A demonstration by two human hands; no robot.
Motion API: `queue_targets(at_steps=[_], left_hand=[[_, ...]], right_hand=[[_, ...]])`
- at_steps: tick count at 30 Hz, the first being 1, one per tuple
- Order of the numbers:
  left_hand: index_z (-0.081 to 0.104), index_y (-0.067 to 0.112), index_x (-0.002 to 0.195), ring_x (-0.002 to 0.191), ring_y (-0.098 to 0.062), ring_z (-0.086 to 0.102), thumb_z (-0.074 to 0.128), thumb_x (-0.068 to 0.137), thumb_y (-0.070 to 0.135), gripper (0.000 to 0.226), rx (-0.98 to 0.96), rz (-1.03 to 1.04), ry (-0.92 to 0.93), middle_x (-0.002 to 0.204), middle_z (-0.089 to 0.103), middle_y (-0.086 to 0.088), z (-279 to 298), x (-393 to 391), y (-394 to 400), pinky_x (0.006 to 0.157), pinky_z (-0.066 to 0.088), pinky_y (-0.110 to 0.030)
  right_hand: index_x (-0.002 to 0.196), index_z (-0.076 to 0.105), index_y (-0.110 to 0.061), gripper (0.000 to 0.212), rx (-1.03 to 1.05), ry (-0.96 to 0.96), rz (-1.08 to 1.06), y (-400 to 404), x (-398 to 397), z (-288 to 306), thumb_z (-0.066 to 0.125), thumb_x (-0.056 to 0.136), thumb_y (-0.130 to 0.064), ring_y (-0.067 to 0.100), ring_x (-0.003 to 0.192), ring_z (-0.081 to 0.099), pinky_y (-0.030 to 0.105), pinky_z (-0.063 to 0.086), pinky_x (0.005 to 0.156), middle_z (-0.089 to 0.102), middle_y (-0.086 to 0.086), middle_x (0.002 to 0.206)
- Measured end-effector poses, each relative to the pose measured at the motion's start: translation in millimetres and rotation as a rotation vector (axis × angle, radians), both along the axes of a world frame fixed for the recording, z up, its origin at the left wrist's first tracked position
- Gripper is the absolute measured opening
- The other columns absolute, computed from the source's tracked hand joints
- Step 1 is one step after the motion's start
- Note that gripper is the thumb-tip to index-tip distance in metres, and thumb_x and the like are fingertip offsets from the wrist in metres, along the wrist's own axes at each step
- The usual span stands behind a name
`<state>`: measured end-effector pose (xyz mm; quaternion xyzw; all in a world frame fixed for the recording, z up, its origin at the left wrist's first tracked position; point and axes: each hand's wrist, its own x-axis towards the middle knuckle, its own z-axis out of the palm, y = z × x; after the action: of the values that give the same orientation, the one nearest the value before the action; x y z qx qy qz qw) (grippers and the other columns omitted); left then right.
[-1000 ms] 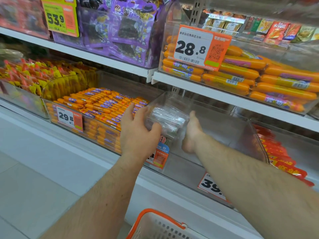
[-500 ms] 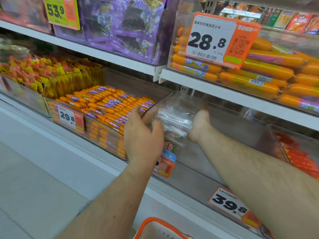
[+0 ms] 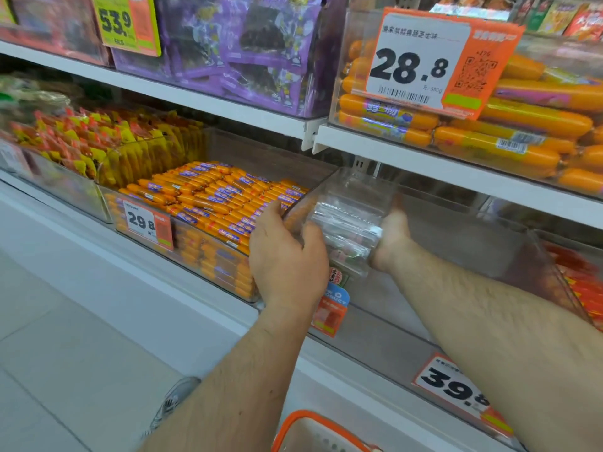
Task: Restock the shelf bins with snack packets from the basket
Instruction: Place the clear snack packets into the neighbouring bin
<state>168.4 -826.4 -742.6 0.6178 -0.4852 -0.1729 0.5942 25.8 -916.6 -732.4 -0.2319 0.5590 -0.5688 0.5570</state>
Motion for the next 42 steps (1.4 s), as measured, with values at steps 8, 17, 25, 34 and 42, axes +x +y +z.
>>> queue_targets(at_steps=[8,17,25,34,42], left_hand=[[0.040,0.014,0.145,0.130,-0.019,0.043,0.049,0.092,0.033,0.057,-0.004,-0.089,0.032,0.142,0.050,-0.002,1,8,3,0.108,0.034,-0.037],[0.031,0.014,0.150,0.135,-0.021,0.041,0.046,0.088,0.042,0.069,0.046,-0.289,0.111,0.147,0.045,-0.003,6,20,4,0.113,0.034,-0.046],[0.058,0.021,0.076,0.073,-0.017,0.053,0.049,0.079,0.035,0.017,-0.339,-0.499,-0.393,0.071,0.055,0.009,32,-7,80,0.064,0.041,-0.034],[0.064,0.020,0.118,0.106,-0.018,0.057,0.054,0.093,0.030,0.029,0.648,-1.306,-1.283,0.118,0.062,0.006,-36,-29,124,0.095,0.047,-0.035],[0.062,0.020,0.123,0.112,-0.023,0.059,0.050,0.091,0.044,0.041,0.920,-1.437,-1.493,0.127,0.060,-0.003,-85,-40,136,0.098,0.050,-0.047]], right_hand=[[0.088,0.067,-0.012,0.075,0.154,0.080,-0.050,27,0,2,0.020,0.096,-0.069,0.025,0.053,0.070,0.031,0.051,0.059,0.073,0.013,0.068],[0.083,0.060,-0.010,0.075,0.158,0.062,-0.062,57,23,12,0.018,0.096,-0.071,0.023,0.064,0.066,0.030,0.050,0.053,0.068,0.010,0.054],[0.133,0.051,-0.017,0.053,0.007,0.428,-0.192,132,9,38,0.043,0.097,-0.055,0.025,0.119,0.055,0.039,0.042,0.104,0.057,0.006,0.128],[0.077,0.059,-0.014,0.012,-0.666,1.117,-0.198,268,-27,-79,0.055,0.088,-0.016,0.007,0.063,0.046,0.019,0.039,0.062,0.052,-0.003,0.068],[0.075,0.055,-0.009,0.026,0.304,1.285,0.764,320,-34,-225,0.054,0.087,-0.032,0.026,0.069,0.058,0.040,0.049,0.059,0.060,0.007,0.072]])
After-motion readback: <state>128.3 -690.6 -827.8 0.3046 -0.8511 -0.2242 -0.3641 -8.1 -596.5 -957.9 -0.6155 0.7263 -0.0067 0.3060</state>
